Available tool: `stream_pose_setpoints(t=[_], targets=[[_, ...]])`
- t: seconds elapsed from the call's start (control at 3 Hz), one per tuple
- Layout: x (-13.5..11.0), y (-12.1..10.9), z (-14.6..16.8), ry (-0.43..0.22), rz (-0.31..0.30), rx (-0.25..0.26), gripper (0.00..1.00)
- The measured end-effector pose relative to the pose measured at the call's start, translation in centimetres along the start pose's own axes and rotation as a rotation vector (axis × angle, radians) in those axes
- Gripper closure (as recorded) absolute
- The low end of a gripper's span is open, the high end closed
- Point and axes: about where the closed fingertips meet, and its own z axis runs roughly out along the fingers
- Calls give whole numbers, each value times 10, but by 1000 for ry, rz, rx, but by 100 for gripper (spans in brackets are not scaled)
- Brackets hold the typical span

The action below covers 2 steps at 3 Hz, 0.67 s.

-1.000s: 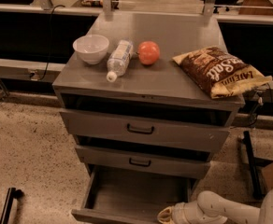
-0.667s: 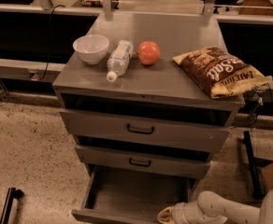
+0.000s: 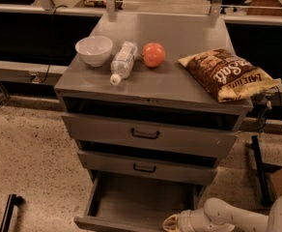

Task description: Open bottom drawer

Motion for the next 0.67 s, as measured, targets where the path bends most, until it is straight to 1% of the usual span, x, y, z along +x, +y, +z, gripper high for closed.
stream_pose_setpoints(t=[0.33, 0.67], targets=[[0, 0, 0, 0, 0, 0, 100], [0, 0, 0, 0, 0, 0, 83]])
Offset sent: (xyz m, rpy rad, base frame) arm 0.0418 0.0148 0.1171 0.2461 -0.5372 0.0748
